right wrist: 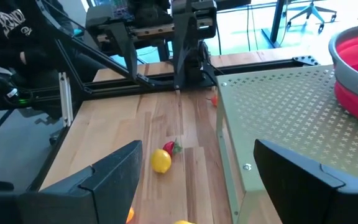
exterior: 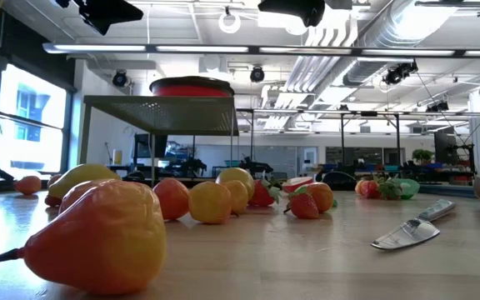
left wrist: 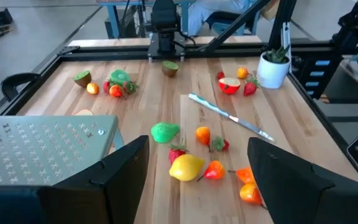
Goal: Pick & Place Fruit
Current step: Put the half apple into the red strainer on the shelf
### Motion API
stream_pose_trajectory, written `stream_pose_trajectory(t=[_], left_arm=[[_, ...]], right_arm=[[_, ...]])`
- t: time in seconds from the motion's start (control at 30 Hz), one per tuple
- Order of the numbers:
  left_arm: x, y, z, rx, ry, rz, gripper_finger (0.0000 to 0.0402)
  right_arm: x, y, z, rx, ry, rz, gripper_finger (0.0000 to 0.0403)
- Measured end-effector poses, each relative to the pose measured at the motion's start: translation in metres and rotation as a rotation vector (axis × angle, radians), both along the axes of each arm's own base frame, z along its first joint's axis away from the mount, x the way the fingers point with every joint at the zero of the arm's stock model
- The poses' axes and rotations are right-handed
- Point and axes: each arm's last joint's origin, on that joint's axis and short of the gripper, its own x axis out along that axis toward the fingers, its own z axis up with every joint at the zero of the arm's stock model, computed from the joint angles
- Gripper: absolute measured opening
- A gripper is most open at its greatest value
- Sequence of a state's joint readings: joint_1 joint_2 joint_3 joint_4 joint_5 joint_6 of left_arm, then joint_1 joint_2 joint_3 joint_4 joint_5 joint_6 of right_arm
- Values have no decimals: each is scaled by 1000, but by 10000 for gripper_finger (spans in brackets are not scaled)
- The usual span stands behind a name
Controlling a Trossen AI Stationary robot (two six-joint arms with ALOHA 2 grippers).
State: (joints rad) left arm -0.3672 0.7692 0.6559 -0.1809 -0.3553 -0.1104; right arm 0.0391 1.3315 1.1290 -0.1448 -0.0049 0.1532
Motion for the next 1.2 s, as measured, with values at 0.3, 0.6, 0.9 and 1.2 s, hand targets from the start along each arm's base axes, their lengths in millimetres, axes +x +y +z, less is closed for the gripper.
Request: stream_pose_trajectory(t=[0.3, 0.6, 0.9, 1.2], left_arm=[[0, 0, 1, -38, -10, 9, 267], [1, 0, 5, -135, -48, 36, 267], [1, -1, 4, -200, -38, 45, 267], [0, 0, 1, -194, -5, 44, 267]], right_arm=[[0, 0, 1, 0, -6, 0, 301], [3, 2, 9, 23, -100, 28, 301], [3, 6, 15, 64, -156, 172, 301], [-4, 17, -2, 168, 49, 313, 301]])
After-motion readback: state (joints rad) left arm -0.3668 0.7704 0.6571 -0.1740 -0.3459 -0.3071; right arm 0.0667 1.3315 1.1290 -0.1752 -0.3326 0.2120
